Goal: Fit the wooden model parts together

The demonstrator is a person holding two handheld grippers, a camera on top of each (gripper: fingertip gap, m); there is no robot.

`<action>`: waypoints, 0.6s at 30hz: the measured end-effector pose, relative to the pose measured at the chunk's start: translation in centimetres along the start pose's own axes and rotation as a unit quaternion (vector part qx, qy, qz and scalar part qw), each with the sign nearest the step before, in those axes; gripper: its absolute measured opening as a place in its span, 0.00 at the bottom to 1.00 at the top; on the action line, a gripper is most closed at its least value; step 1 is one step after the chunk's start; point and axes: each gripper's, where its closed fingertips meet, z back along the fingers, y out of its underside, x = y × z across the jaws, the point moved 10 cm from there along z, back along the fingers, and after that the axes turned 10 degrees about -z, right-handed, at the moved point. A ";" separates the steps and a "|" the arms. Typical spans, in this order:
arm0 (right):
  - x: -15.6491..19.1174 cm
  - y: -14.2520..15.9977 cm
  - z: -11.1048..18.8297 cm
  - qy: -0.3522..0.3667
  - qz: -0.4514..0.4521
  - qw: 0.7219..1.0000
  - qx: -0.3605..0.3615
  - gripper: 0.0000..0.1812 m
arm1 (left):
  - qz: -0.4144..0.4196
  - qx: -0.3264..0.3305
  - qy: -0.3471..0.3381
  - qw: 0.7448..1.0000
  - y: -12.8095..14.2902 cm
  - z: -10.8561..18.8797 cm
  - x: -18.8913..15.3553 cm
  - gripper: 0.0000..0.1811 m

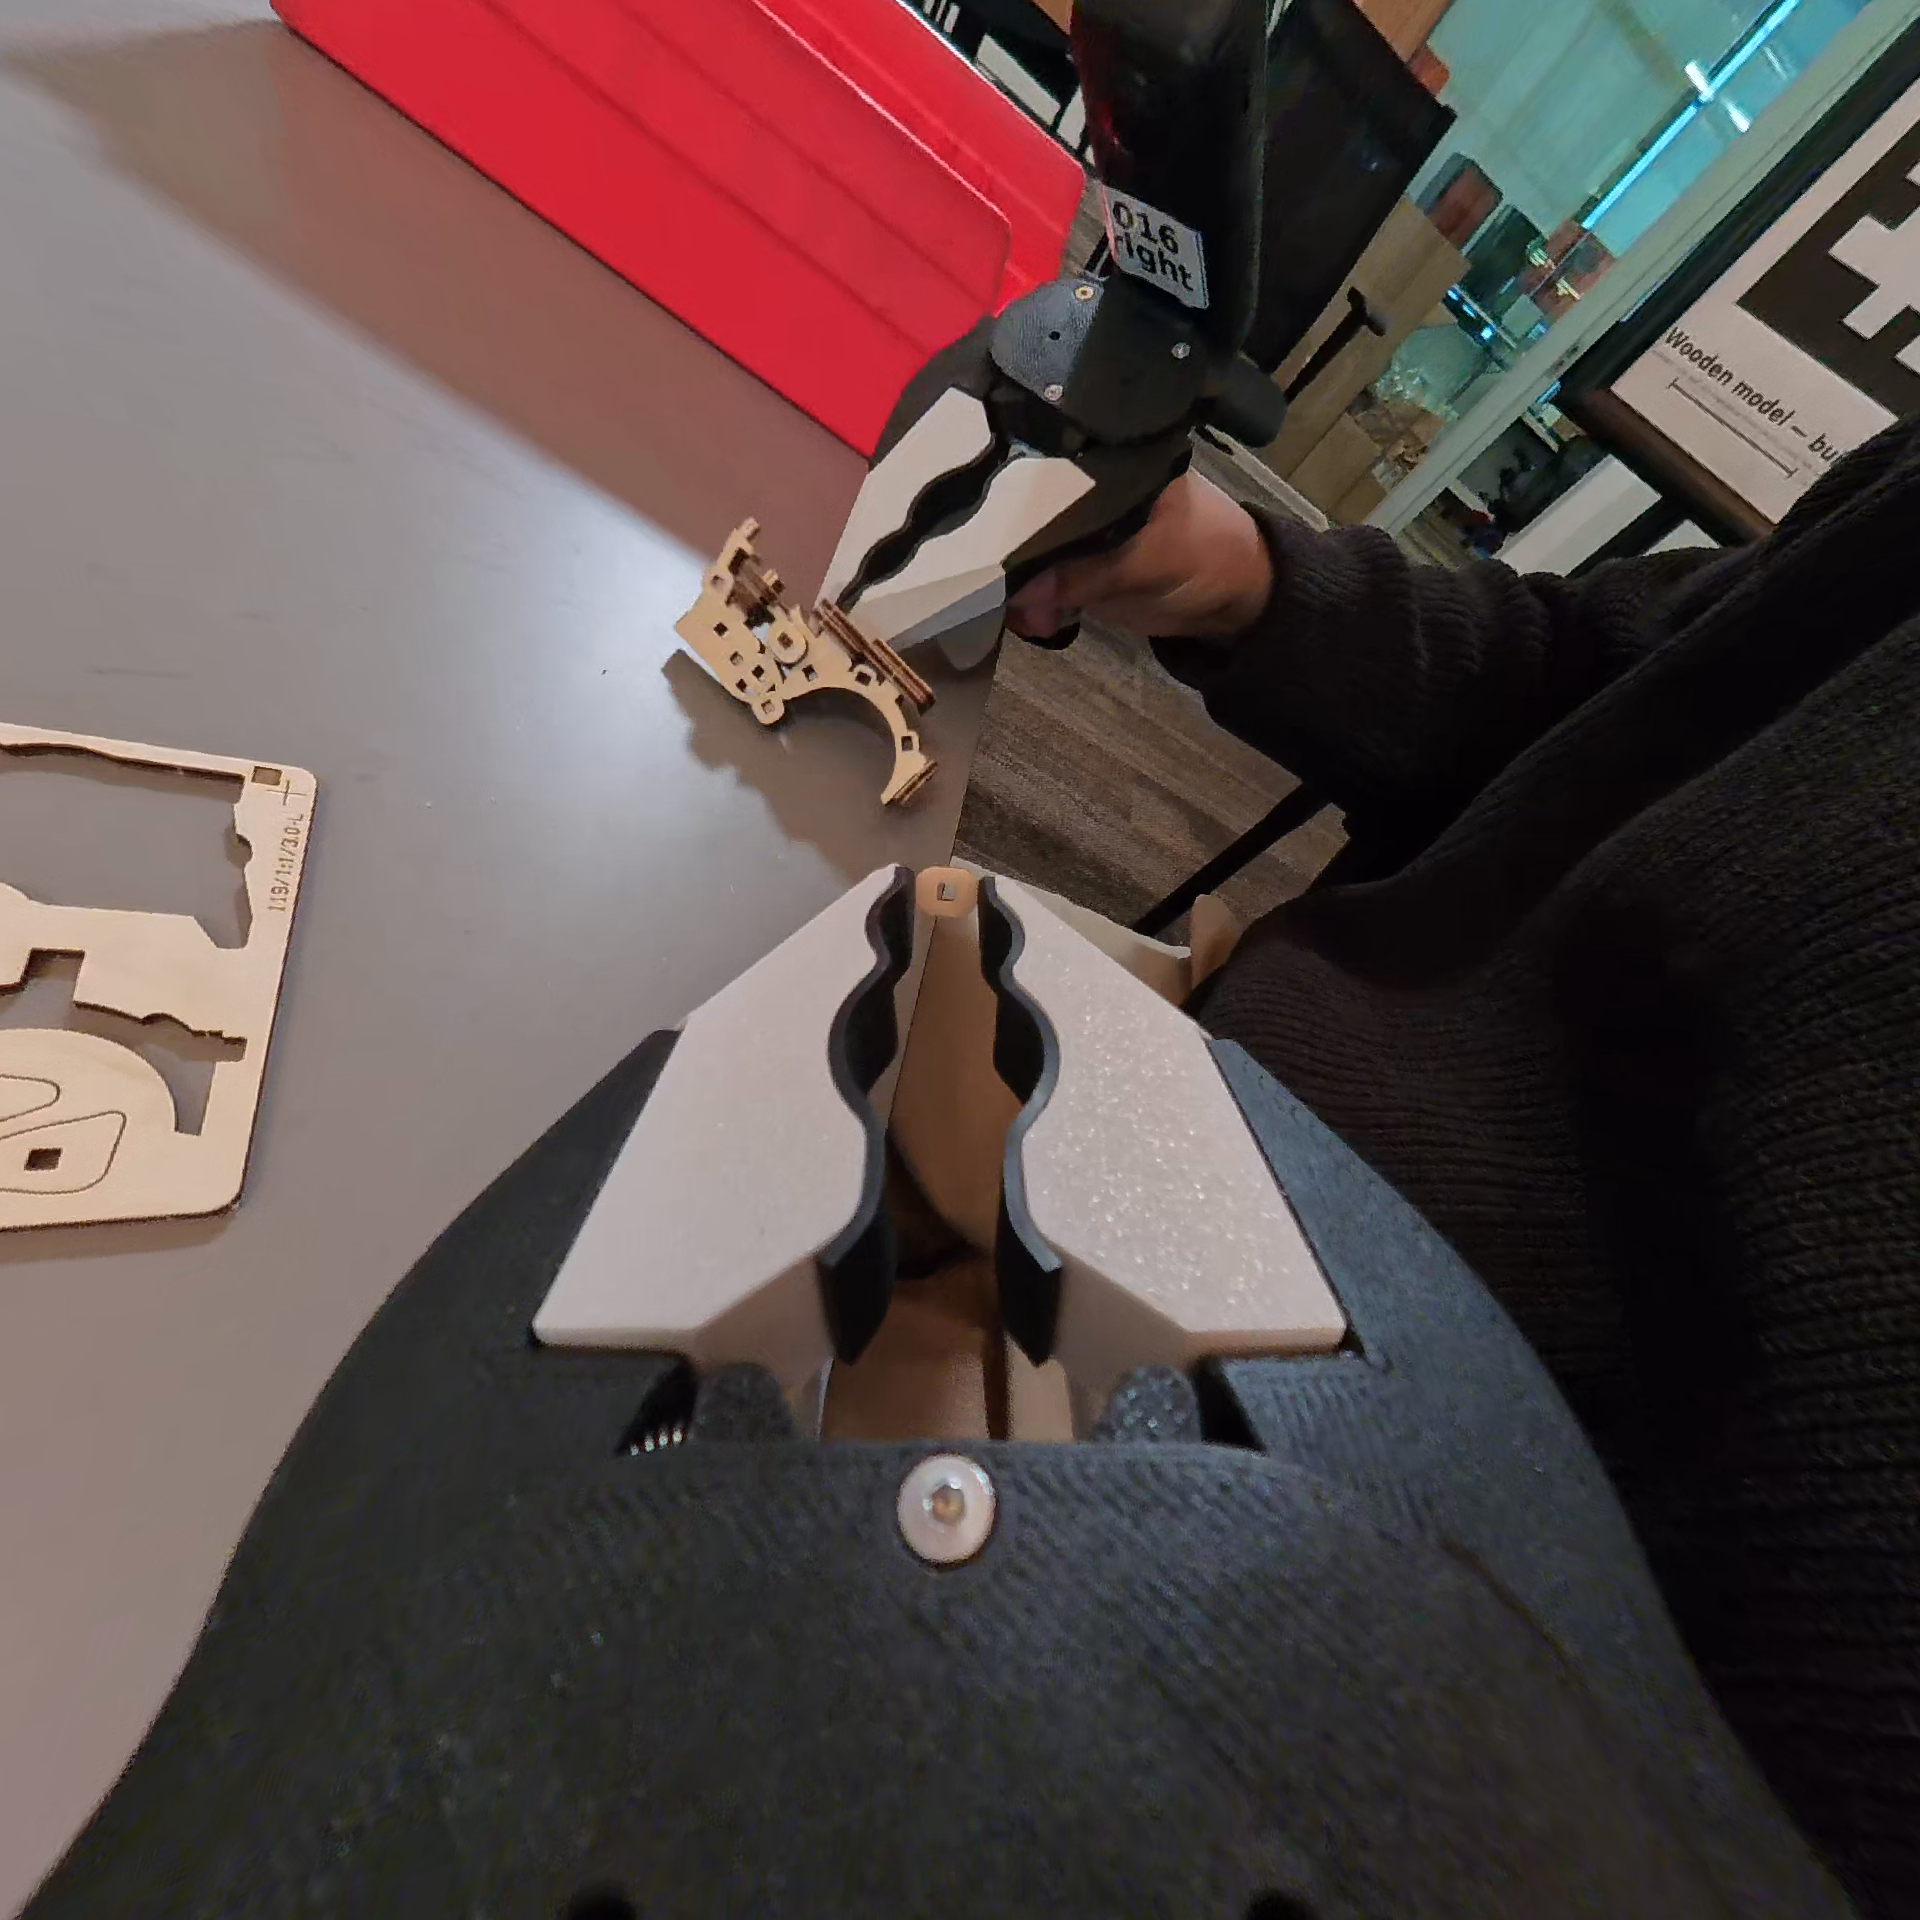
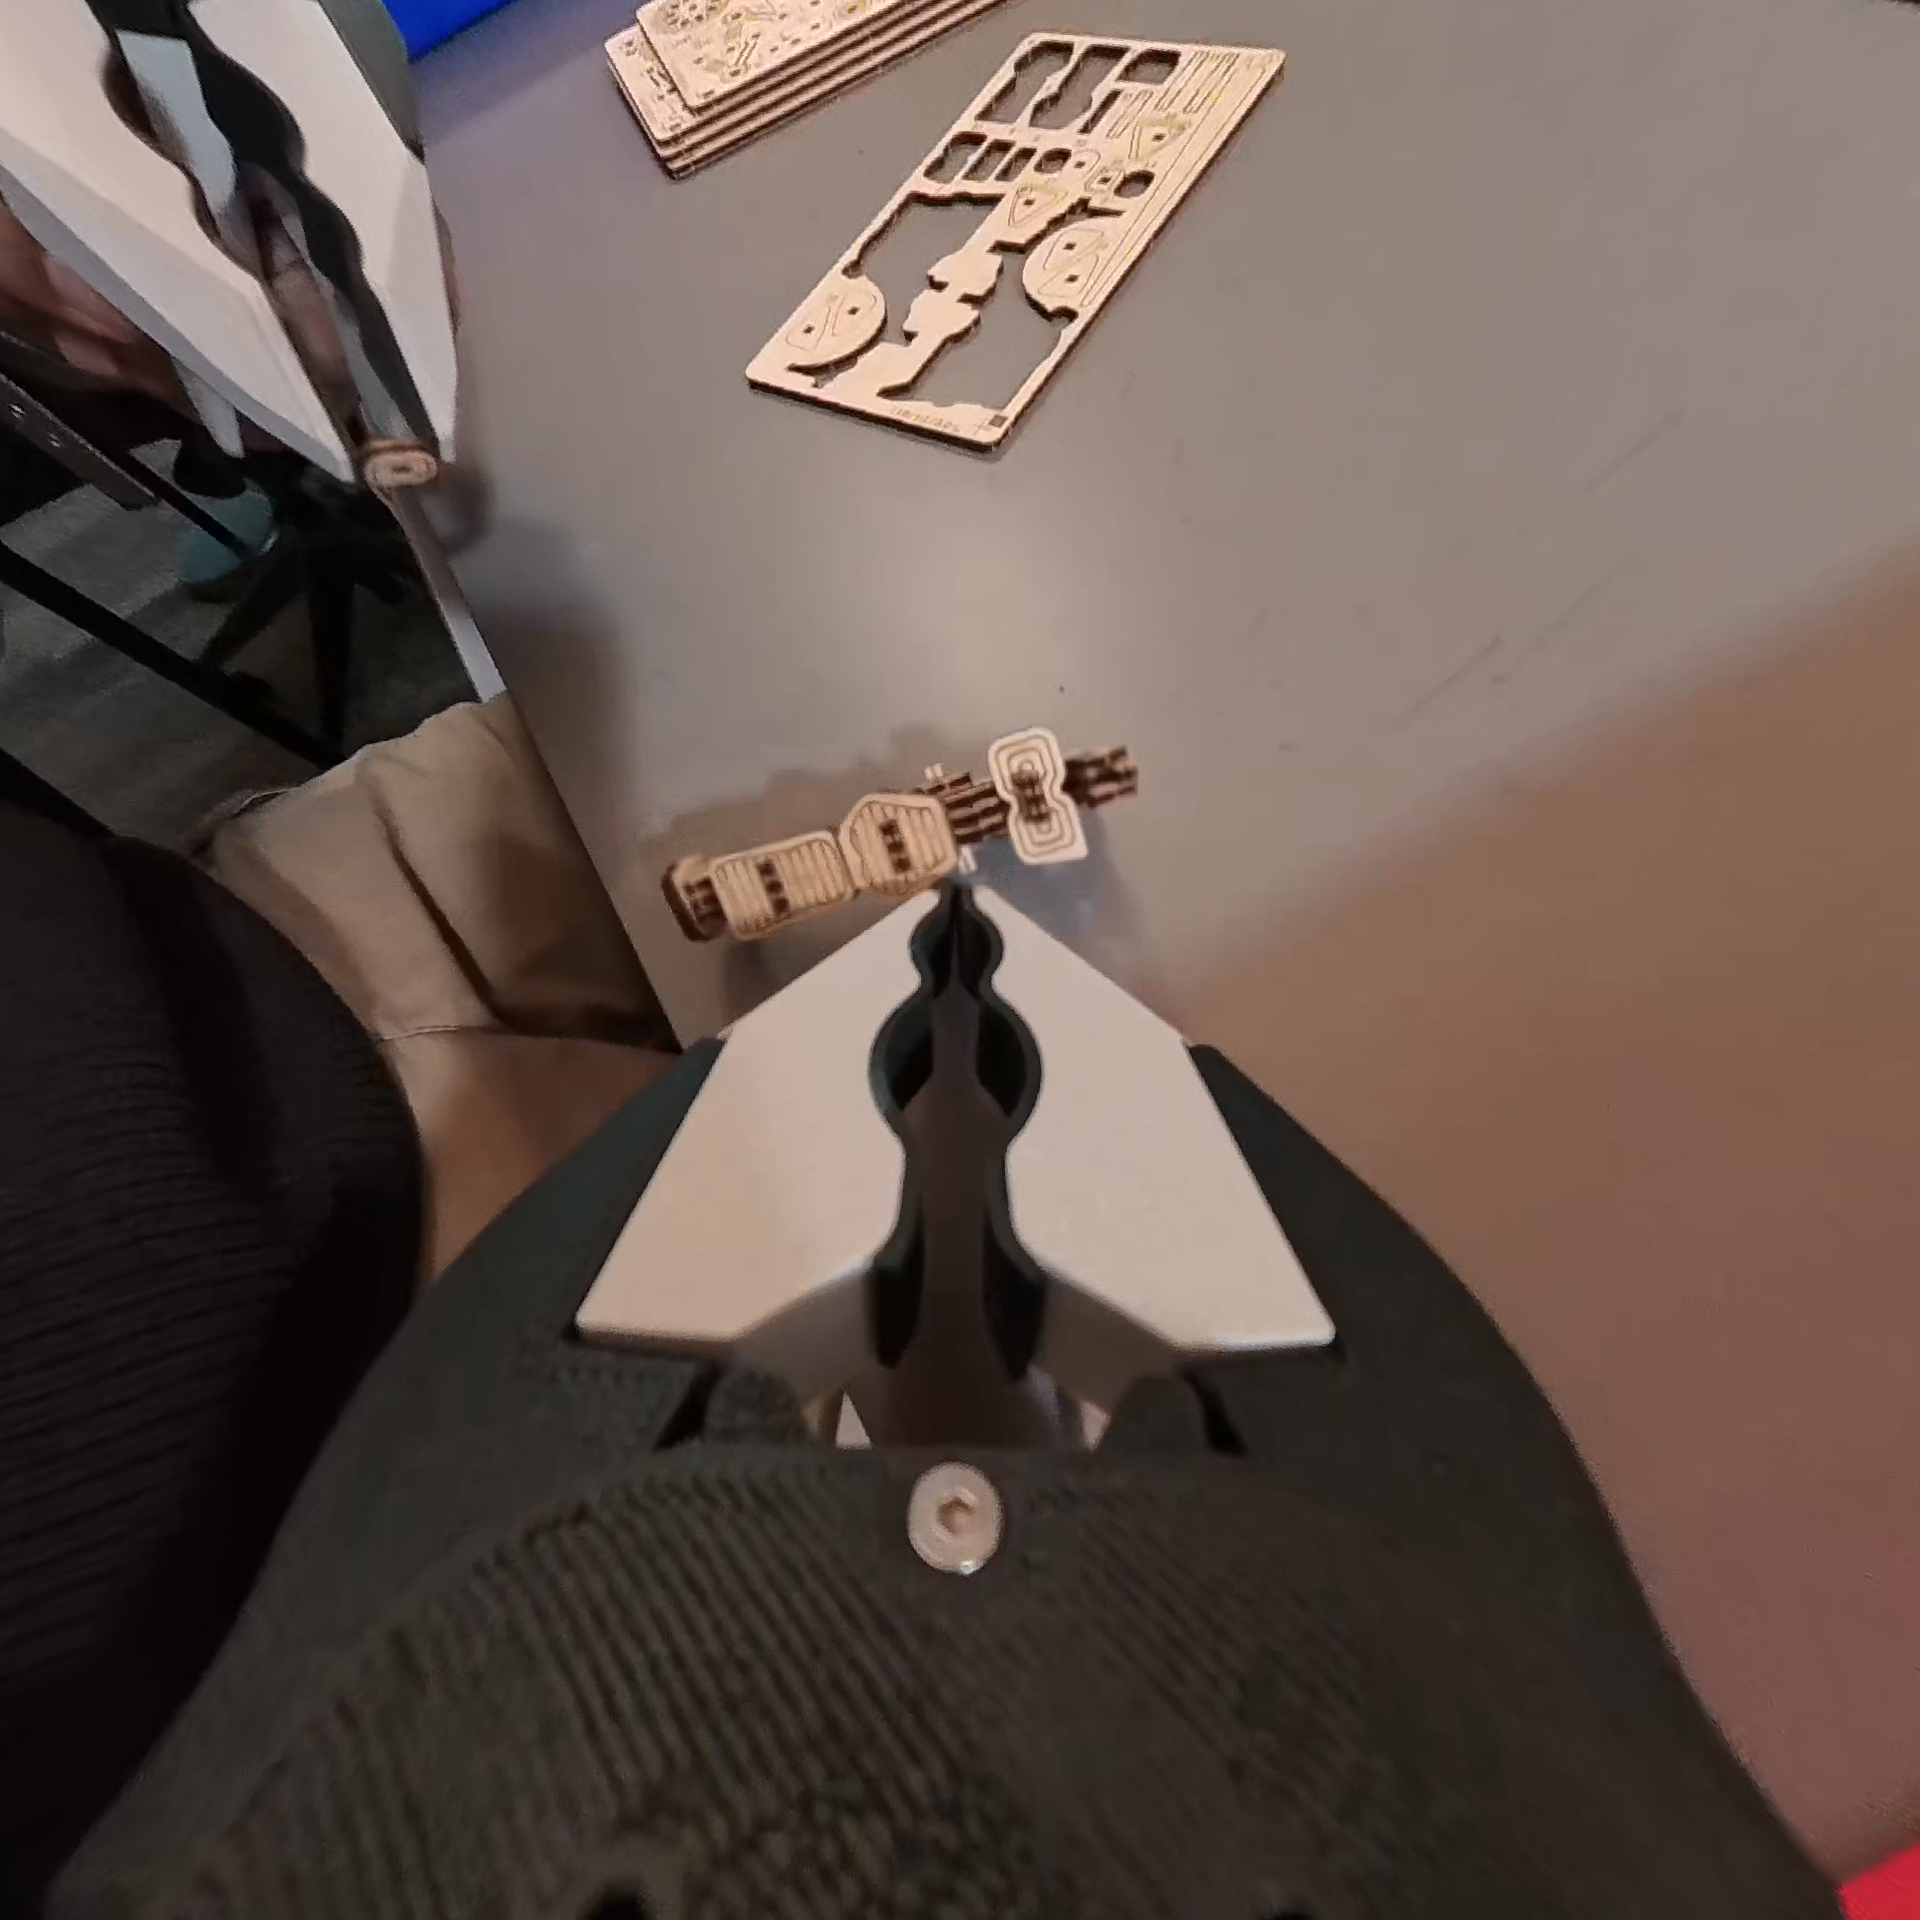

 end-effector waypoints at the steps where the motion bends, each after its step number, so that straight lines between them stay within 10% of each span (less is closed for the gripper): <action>1: 0.0 -0.1 0.0 -0.001 0.001 1.000 -0.003 0.00 | 0.001 0.000 0.002 1.000 0.0 0.0 0.1 0.06; 18: 0.9 -0.9 0.4 -0.022 0.018 0.999 -0.038 0.00 | 0.022 -0.002 0.005 1.000 0.6 -0.1 0.9 0.06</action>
